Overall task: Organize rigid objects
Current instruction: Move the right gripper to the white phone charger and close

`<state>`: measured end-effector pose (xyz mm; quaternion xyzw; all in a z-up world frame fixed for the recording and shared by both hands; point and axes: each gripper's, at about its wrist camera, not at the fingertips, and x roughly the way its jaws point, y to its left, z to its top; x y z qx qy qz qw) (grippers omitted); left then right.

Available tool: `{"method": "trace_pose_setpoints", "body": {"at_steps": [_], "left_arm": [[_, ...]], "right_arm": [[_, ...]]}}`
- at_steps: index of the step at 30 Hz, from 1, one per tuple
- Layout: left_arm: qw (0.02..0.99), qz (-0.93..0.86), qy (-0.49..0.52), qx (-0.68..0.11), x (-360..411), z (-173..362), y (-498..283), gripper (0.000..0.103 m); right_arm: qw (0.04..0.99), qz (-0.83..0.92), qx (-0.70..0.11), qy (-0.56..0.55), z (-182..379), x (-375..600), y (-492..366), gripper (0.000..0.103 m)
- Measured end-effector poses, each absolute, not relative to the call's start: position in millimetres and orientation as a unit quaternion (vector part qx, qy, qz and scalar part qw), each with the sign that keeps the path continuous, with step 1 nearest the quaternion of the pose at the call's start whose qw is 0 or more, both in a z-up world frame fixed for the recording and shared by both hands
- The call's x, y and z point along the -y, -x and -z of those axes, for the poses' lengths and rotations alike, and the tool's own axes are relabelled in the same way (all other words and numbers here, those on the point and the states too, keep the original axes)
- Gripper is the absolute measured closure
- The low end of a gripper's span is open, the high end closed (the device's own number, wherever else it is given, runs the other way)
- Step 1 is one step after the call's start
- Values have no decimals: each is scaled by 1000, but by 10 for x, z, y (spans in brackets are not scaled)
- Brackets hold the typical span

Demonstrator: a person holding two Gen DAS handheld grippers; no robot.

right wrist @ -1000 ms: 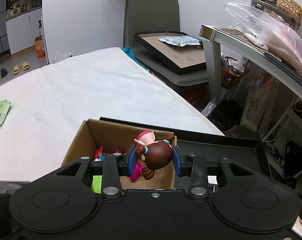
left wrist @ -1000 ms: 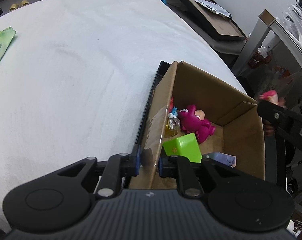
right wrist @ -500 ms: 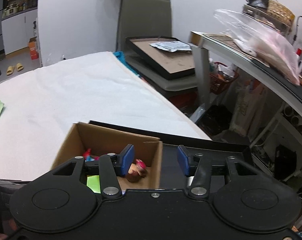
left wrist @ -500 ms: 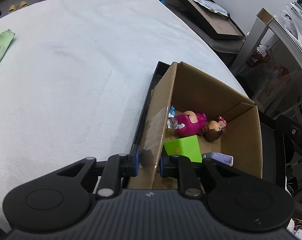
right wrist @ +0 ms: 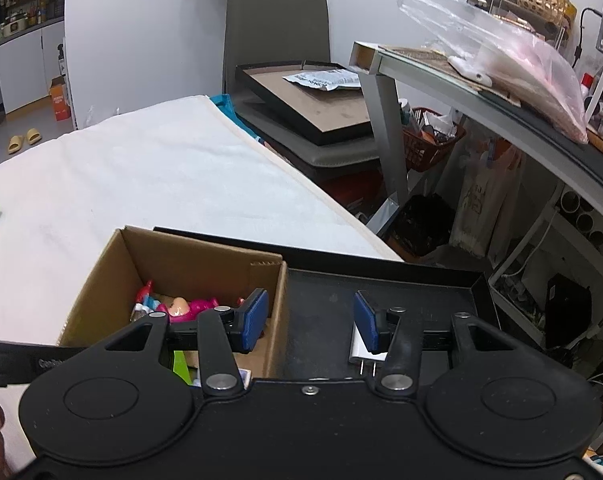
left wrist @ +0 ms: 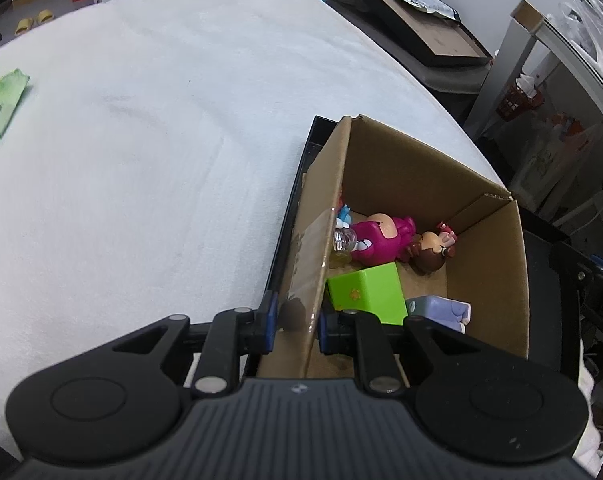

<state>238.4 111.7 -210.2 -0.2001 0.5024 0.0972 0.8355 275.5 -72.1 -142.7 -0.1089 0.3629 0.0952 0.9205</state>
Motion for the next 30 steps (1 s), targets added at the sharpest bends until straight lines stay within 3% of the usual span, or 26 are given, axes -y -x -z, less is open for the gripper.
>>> {"method": "trace_pose_setpoints", "body": {"at_steps": [11,20,30], "left_arm": [[839,-110,157,-509,-935,2060,-2457,84],[836,-139,124,-517,-809,2033,-2566,80],[835,-156,86,-520,-704,1938,-2711,73]], "right_arm": [[918,-122,-371,66,1563,991,-2884,46],[925,-142,-351,39,1712,1244,-3014,17],[912,-162,-374,-48,2068,1603,-3052,16]]}}
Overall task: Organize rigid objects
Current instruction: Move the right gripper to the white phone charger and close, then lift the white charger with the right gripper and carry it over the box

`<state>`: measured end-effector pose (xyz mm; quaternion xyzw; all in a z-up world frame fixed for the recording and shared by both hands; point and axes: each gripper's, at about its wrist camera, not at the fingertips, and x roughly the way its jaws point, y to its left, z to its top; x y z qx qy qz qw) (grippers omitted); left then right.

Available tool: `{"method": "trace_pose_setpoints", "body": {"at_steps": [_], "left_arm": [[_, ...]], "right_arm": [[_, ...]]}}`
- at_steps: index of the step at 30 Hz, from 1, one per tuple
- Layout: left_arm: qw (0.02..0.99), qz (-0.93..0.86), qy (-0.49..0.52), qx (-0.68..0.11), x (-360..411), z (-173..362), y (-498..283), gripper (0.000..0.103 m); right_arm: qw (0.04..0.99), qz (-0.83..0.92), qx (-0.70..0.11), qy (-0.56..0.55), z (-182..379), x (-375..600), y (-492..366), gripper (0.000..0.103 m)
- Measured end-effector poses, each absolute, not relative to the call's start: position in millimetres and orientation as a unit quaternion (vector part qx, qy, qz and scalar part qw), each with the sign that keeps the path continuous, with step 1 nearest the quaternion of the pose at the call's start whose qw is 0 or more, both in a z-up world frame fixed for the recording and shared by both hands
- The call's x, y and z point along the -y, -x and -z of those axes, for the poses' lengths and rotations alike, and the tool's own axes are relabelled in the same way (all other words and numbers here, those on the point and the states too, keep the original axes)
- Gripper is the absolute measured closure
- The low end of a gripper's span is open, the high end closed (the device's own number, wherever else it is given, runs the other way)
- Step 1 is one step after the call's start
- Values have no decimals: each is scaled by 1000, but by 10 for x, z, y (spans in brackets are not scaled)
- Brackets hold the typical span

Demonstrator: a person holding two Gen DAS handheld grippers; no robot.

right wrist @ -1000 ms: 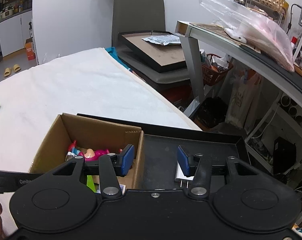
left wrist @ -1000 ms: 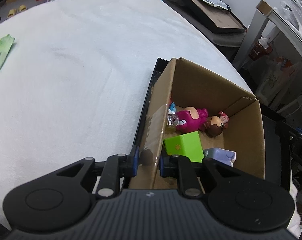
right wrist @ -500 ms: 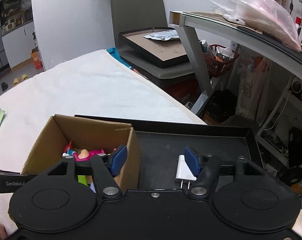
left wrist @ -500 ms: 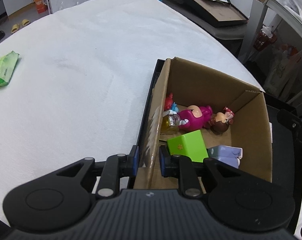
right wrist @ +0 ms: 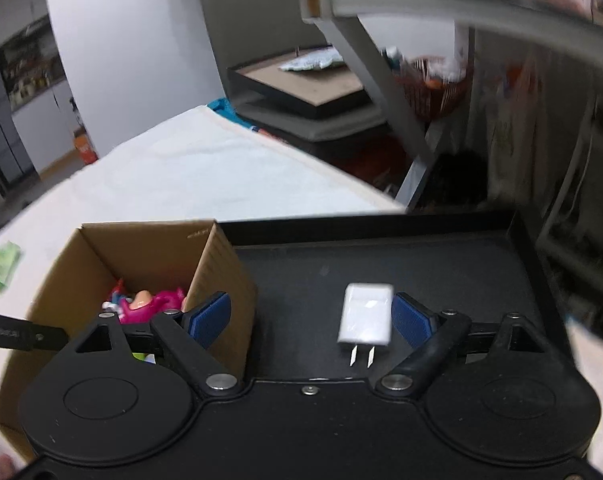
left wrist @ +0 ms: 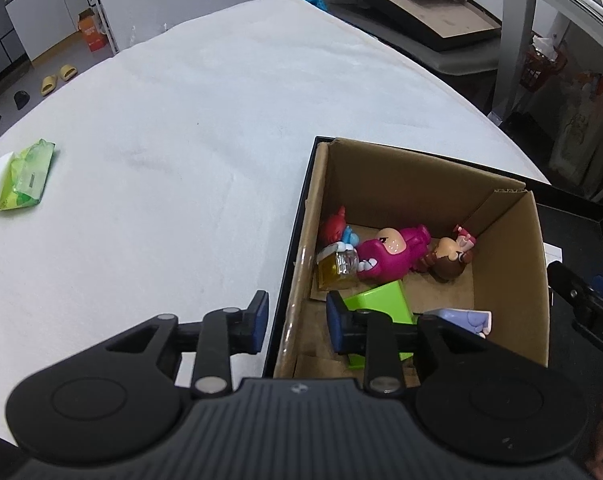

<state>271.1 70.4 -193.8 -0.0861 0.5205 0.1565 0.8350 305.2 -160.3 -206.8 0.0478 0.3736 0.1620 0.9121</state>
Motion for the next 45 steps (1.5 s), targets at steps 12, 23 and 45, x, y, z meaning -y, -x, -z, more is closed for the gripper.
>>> {"method": "trace_pose_setpoints", "body": {"at_steps": [12,23,45], "left_arm": [[827,-174,60,-532,-554,1964,-2850,68],[823,-195,23,-534,-383,1948,-2869,61],[824,-189,17,-534,-413,1854,-2709,60]], "right_arm": [[910,-104,-399,-50,2432,1667,-3336,17],[911,-79,-406,10,2603,1597,-3446,30],[915,-91,-392,-34,2302,1781,-3186,67]]}}
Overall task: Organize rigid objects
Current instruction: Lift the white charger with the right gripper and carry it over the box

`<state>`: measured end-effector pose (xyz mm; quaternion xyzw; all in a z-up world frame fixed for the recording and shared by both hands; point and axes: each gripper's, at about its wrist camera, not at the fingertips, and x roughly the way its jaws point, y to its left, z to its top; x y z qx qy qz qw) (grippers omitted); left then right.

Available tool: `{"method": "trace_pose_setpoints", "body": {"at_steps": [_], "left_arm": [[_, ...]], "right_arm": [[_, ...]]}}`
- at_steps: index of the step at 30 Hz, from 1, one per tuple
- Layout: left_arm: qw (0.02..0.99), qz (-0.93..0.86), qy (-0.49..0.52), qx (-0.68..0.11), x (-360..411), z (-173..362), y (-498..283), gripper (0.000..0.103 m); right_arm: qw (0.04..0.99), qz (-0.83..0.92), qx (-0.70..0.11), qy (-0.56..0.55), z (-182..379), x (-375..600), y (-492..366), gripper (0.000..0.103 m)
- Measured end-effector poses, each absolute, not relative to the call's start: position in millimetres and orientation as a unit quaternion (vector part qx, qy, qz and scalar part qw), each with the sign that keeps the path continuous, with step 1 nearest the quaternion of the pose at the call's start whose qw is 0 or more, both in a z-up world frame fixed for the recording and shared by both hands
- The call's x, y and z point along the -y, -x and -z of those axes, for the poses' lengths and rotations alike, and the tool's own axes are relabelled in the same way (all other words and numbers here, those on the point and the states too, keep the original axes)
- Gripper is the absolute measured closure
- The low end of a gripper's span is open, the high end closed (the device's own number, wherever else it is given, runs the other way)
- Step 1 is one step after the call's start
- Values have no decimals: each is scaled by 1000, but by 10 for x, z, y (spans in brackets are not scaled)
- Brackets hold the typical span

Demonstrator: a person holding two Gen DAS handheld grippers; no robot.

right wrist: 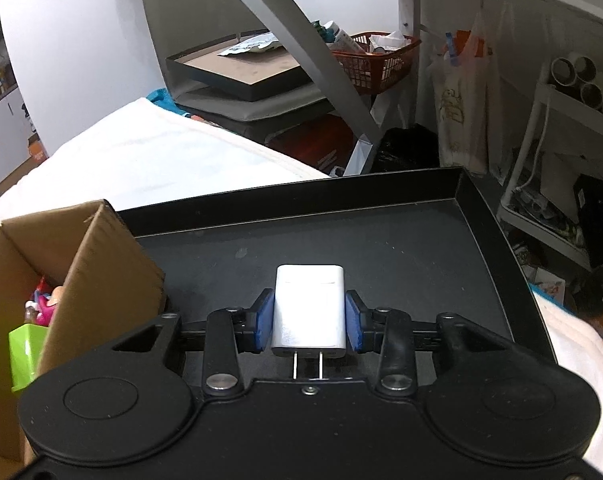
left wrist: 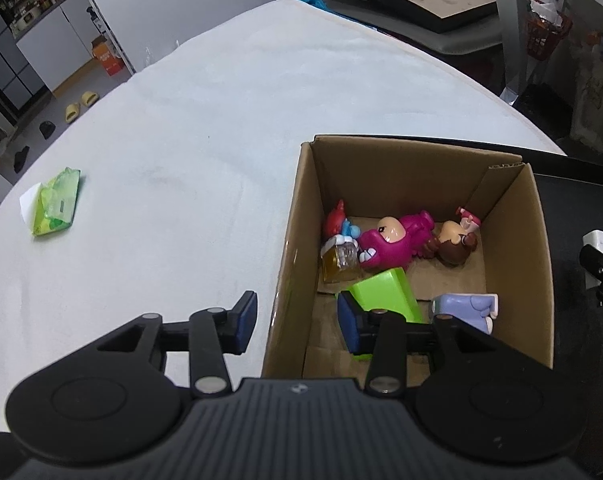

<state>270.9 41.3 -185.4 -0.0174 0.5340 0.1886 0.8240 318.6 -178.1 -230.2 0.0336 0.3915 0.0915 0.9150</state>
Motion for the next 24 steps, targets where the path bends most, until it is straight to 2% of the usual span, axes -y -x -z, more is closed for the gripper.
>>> {"method": "trace_pose_setpoints", "body": {"at_steps": [13,24], "left_arm": [[836,-169,51,-520,-630,1777,-2422,60],[851,-142,86,-498,-844,1924,-2251,60]], "right_arm": [[926,-128,-355,-10,1790,1571,-2763,67],[930,-137,-340,21,1433,1308,-2582,67]]}}
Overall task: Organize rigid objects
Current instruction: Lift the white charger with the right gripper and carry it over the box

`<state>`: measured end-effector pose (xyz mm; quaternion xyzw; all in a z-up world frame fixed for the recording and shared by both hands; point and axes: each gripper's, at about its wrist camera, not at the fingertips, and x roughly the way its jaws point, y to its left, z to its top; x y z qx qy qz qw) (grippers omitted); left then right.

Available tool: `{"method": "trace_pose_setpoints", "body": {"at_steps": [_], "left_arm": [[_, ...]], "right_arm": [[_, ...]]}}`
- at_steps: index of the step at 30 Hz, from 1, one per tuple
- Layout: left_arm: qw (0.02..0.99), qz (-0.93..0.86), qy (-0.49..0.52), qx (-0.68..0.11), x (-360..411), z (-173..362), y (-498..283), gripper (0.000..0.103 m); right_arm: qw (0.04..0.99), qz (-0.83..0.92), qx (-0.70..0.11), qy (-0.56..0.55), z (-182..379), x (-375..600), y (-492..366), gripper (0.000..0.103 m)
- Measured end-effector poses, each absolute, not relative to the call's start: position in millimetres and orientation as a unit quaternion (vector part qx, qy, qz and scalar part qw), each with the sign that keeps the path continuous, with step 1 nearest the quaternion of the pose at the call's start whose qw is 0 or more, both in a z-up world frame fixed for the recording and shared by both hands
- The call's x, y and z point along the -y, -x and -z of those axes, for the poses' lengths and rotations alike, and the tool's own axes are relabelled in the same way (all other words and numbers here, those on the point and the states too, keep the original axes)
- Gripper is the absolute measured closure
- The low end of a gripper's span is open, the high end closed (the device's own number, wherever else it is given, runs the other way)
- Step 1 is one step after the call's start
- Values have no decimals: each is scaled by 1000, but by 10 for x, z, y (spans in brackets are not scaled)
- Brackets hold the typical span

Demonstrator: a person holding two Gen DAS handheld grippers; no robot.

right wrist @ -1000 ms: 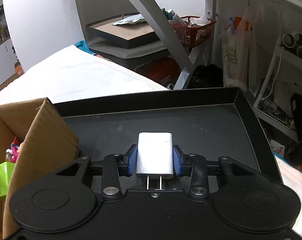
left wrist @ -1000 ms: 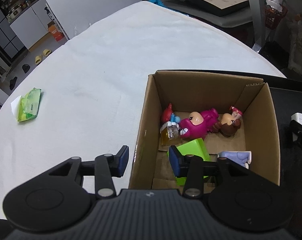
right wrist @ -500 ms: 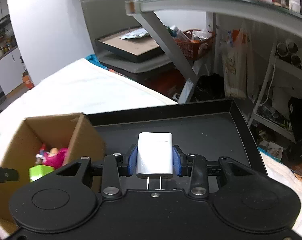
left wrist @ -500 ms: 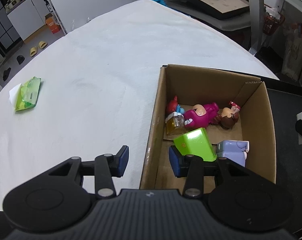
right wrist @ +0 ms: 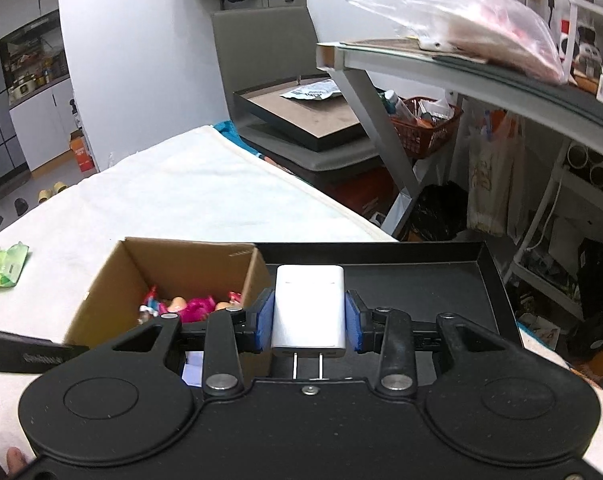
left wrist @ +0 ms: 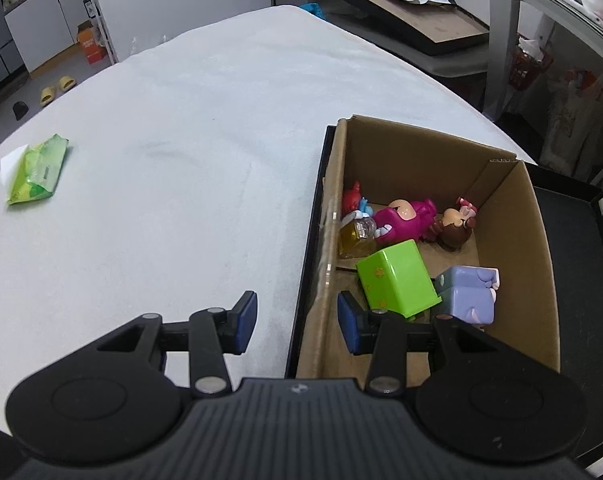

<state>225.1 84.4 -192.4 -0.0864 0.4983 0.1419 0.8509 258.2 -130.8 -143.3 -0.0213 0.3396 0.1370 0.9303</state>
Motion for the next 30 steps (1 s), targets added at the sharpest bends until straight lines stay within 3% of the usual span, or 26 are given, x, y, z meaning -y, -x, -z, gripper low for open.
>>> {"method": "trace_pose_setpoints", "body": {"at_steps": [23,26,30], "left_arm": [[855,-78,182,-479,-1179,2003,-2116,62],[858,-70,189,-473,-1186,2010,-2109,68],[858,-55,199,-470,-1178,2037,-2117,90]], "right_arm": [[914,-174,-352,107,1362,454,-2401,67],[911,-175,-356,116,1385,367,-2395,67],[908,-175,-359,125,1416,249,-2404,67]]}}
